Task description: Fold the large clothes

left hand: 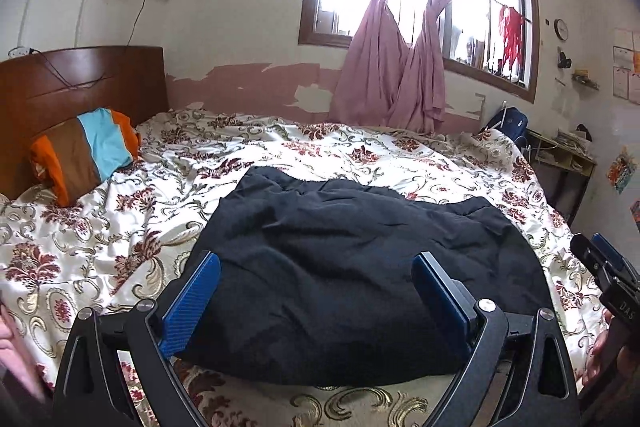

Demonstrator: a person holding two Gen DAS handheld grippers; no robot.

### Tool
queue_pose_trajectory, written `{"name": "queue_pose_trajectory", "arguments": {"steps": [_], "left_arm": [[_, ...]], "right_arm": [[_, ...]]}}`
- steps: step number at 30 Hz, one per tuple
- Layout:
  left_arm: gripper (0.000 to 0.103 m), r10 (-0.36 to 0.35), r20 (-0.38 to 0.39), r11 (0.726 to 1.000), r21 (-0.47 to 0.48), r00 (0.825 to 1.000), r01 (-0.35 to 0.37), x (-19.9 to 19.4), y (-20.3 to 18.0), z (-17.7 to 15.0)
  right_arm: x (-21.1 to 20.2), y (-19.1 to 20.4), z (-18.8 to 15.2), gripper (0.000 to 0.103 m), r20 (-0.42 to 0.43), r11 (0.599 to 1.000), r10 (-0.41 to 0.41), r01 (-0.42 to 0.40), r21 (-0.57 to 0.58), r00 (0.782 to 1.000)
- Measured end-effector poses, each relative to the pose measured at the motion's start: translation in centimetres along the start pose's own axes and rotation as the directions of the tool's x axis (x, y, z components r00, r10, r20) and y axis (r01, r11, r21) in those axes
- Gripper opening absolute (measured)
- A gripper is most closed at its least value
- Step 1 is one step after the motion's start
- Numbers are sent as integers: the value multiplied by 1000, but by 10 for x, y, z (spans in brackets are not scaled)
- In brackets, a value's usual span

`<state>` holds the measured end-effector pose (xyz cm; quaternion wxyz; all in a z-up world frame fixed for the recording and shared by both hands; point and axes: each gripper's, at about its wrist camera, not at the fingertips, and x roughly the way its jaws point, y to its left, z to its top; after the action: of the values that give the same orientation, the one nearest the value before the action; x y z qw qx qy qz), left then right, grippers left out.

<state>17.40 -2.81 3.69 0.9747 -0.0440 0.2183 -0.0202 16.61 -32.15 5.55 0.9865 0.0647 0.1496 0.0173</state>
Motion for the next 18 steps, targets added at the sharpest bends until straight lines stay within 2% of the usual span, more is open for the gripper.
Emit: {"name": "queue_pose_trajectory", "arguments": {"steps": [18], "left_arm": [[97,8,44,999,41,999,-10,-78,-9,-3]], "right_arm": [[-69,35,6,95,8,995,60,-59,-76,998]]}}
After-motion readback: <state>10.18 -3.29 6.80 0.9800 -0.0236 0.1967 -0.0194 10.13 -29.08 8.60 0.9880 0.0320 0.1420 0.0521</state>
